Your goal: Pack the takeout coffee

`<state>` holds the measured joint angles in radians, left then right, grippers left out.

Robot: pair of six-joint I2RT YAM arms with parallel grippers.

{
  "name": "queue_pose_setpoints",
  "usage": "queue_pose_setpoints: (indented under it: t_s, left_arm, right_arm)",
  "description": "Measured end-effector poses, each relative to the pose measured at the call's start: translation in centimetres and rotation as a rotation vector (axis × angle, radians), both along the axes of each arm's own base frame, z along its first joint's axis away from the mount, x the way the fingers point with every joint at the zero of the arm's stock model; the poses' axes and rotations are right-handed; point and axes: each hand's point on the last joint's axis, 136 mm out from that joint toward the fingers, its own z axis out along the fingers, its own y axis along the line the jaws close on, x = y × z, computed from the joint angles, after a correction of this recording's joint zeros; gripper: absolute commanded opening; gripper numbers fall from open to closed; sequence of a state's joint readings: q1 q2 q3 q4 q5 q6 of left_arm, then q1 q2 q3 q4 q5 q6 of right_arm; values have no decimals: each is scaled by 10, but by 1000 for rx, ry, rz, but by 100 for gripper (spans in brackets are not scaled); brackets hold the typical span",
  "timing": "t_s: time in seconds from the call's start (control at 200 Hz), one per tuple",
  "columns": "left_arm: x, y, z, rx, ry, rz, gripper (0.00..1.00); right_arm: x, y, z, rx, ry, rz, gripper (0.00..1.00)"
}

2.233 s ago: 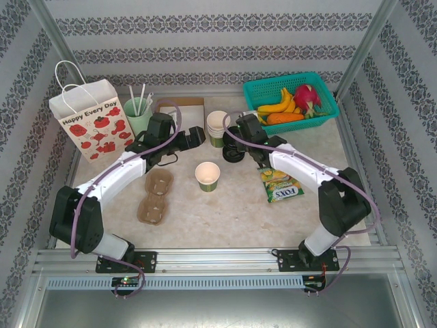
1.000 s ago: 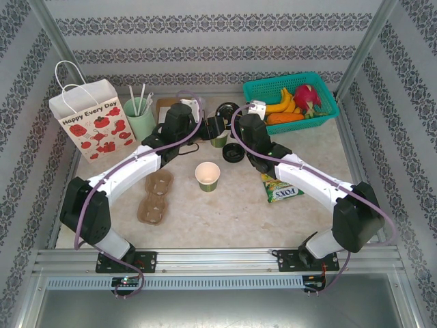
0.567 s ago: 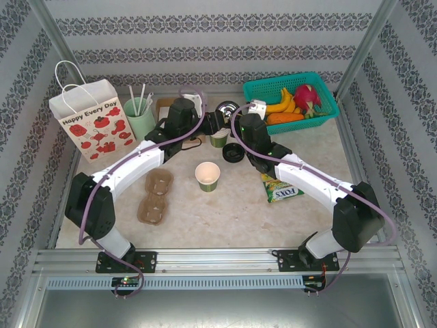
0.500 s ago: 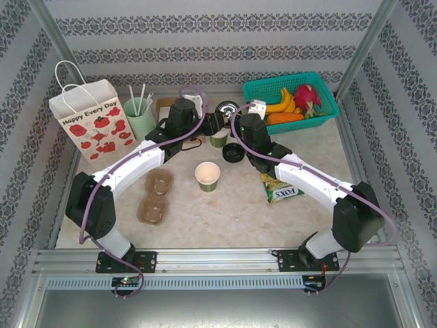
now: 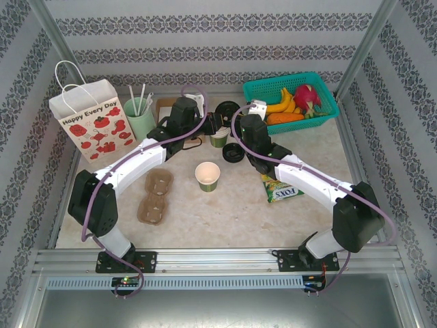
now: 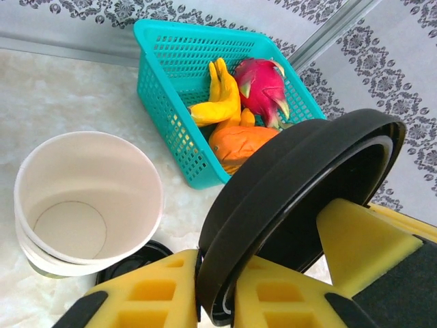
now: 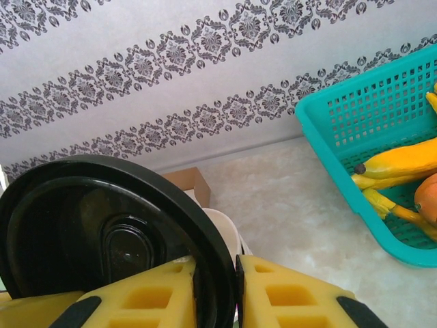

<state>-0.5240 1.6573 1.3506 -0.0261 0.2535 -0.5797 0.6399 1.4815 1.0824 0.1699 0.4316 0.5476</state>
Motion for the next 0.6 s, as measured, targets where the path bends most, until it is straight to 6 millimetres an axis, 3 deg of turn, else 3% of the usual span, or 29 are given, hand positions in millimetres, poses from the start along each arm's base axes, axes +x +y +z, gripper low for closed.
queue_pose_setpoints:
  t_s: [0.135,0.195,0.37,0.38,0.395,0.405,0.6]
  left_arm:
    - [0,1,-2,9,4,3,7]
    - [0,2,-2,16,0,2,1]
    - [3,6,-3,70,-39,8,0]
    - [4,7,-3,76,-43,9,0]
    - [4,7,-3,82,-49,9,0]
    - [4,7,-3,90,-55,8,0]
    - [3,13,15,198,-241,-35,0]
  right_arm:
    - [-4,1,1,3,-6,10,26]
    - [-5,2,3,10,-12,17,34]
    - [-14,1,15,52,-30,77,74]
    - [-14,1,15,50,-32,84,78]
    - [-16,0,17,70,-32,90,94]
    - [-17,-2,18,71,-34,95,97]
    - [-32,-35,54,258,-73,97,98]
